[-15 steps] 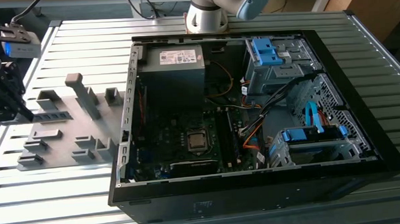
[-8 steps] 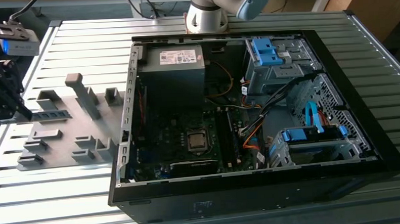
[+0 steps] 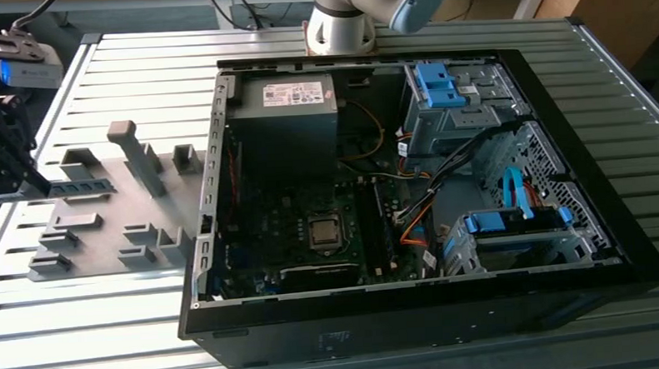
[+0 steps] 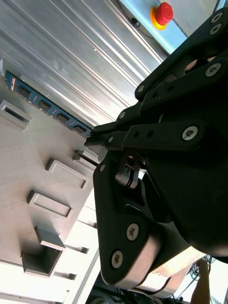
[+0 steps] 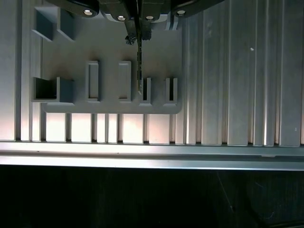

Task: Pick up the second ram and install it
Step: 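Pick up the second ram and move it above second insertion slot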

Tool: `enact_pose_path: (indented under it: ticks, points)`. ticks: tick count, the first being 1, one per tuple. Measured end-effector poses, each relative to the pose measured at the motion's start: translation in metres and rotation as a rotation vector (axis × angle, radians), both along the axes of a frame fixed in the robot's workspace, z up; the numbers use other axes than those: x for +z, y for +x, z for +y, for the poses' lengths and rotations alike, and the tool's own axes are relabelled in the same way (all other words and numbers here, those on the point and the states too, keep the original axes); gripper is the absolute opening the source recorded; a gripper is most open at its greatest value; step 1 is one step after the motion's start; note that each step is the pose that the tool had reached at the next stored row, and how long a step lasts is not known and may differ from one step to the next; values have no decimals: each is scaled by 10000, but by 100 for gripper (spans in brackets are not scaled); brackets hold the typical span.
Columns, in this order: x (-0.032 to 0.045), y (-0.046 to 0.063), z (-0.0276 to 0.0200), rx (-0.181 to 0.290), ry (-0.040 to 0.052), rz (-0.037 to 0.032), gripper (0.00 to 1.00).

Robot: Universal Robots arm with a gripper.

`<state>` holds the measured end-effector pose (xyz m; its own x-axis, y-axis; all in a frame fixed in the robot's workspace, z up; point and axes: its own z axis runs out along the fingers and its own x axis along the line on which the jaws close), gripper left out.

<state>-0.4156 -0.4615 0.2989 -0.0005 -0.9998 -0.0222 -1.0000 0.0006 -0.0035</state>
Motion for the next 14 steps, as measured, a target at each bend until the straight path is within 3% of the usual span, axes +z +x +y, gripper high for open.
enact_pose_path:
  ticks: [14]
  points:
    - [71, 0, 0, 0, 1, -1, 14]
